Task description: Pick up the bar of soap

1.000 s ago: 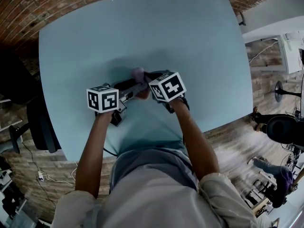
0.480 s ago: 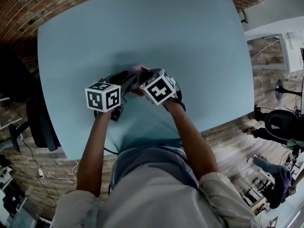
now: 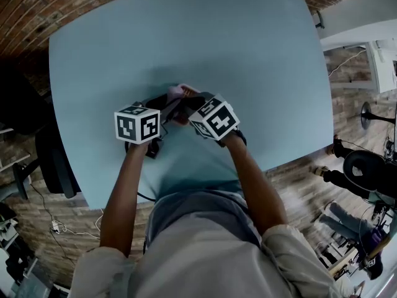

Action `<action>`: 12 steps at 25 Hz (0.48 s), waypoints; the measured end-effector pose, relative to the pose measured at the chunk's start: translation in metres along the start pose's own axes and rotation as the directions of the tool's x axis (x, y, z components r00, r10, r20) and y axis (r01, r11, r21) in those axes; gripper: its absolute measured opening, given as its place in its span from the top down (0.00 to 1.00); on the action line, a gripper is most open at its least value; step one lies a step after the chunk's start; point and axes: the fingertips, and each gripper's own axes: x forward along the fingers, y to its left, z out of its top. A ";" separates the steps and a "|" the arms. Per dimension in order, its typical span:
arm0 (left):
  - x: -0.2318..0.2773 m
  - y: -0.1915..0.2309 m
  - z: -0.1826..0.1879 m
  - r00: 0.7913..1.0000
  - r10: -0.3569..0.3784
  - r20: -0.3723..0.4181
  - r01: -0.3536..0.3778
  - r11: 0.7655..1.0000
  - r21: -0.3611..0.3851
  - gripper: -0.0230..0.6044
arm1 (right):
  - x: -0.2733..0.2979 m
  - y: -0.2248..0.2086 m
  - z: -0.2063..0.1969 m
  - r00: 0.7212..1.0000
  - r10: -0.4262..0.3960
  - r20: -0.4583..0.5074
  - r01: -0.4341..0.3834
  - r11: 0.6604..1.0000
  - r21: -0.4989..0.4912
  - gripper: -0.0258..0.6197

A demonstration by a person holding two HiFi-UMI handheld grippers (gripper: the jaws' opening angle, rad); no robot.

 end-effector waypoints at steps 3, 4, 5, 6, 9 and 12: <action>-0.004 -0.002 -0.004 0.999 -0.032 0.029 0.033 0.998 -0.052 0.70 | -0.003 0.005 -0.001 0.998 0.037 0.045 -0.038 0.999 0.016 0.96; -0.006 -0.002 -0.004 0.998 -0.041 0.041 0.044 0.997 -0.067 0.70 | -0.004 0.007 0.000 0.997 0.048 0.058 -0.049 0.999 0.020 0.96; -0.009 -0.003 -0.003 0.997 -0.049 0.055 0.053 0.996 -0.078 0.70 | -0.005 0.008 0.001 0.996 0.056 0.070 -0.057 0.998 0.020 0.96; -0.011 -0.003 -0.002 0.996 -0.057 0.069 0.063 0.994 -0.089 0.70 | -0.006 0.010 0.003 0.995 0.062 0.081 -0.063 0.998 0.019 0.96; -0.018 -0.005 0.002 0.990 -0.084 0.117 0.098 0.987 -0.125 0.71 | -0.011 0.013 0.008 0.990 0.080 0.120 -0.084 0.996 0.033 0.96; -0.024 -0.006 0.009 0.978 -0.107 0.177 0.137 0.977 -0.163 0.71 | -0.016 0.014 0.015 0.983 0.090 0.160 -0.099 0.994 0.051 0.96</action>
